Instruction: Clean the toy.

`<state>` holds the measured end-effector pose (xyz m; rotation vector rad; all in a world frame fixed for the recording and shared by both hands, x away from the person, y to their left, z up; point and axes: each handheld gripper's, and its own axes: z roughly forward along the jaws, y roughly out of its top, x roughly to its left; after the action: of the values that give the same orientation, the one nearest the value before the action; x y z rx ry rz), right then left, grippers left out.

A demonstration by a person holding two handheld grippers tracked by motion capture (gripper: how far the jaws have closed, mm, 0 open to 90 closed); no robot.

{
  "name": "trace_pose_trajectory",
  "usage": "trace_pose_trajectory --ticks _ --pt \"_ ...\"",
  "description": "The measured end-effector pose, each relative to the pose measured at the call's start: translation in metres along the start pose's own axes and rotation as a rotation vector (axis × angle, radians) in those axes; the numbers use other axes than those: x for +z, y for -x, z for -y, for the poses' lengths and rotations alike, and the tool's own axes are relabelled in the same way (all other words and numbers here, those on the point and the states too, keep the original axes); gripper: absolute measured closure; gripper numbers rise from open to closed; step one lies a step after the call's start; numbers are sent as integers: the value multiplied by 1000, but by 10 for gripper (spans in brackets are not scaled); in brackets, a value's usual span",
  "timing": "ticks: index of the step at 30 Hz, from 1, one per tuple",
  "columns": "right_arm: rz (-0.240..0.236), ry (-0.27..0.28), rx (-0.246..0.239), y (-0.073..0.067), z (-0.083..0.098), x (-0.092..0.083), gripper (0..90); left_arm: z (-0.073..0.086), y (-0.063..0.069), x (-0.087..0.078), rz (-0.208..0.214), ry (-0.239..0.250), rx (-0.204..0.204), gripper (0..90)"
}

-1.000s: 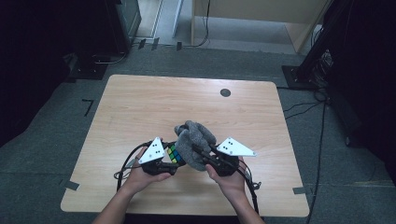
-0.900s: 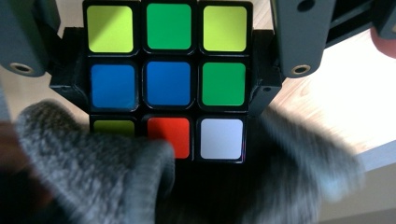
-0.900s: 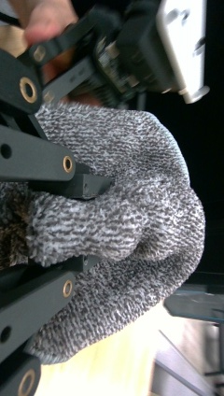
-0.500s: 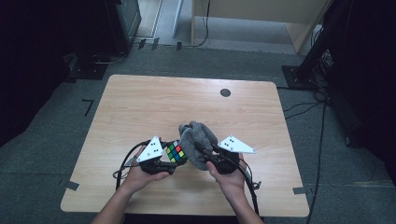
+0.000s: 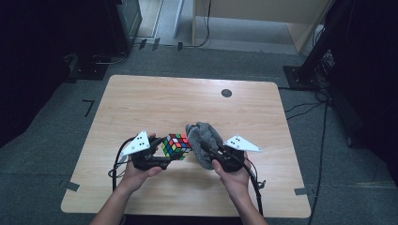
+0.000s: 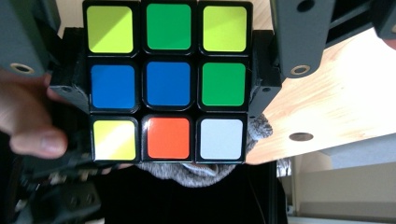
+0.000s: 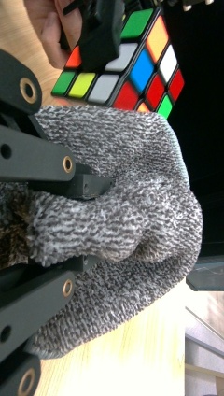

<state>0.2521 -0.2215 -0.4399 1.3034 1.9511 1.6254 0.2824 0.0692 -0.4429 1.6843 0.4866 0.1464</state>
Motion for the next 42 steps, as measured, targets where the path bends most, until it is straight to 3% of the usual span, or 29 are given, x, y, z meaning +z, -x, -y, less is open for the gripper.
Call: trace_pose_trajectory --ticks 2,3,4,5,8,14,16,18,22,24,28,31,33,36,39,40,42 --pt "-44 2 6 -3 3 3 745 0 1 1 4 6 -3 342" --pt "-44 2 6 -3 3 3 745 0 1 1 4 6 -3 342" --pt "-97 -11 -1 -7 6 7 745 0 3 3 12 11 -5 342" --pt "-97 -11 -1 -7 6 7 745 0 3 3 12 11 -5 342" --pt "-166 -35 -6 -14 13 14 748 -1 3 2 22 29 -21 342" --pt "-248 -128 -55 -26 24 25 751 -3 -3 -6 -31 66 -46 342" --pt "-250 -134 -67 -27 24 26 751 -3 -5 -9 -39 75 -62 342" --pt "-235 -98 -65 -24 20 21 751 -2 -6 -9 -42 71 -64 342" --pt "-208 34 -11 -13 8 6 752 0 -3 -4 -27 58 -65 342" --pt "-211 59 -22 -12 7 3 751 0 -1 -1 -17 59 -71 341" --pt "-229 -7 -57 -19 18 13 753 2 -2 0 1 83 -109 342" --pt "-285 -141 -96 -24 28 26 749 0 -4 -4 -24 117 -132 341" --pt "-282 -194 -145 -29 34 32 750 -1 -6 -6 -50 139 -147 342" --pt "-306 -160 -110 -34 35 34 750 2 -2 -5 -72 152 -153 342" --pt "-328 -81 -34 -38 31 32 753 4 2 0 -92 159 -161 342" --pt "-328 -81 -34 -38 31 32 753 4 2 1 -95 165 -168 342" --pt "-354 -63 23 -41 33 34 754 5 1 3 -101 159 -179 341"
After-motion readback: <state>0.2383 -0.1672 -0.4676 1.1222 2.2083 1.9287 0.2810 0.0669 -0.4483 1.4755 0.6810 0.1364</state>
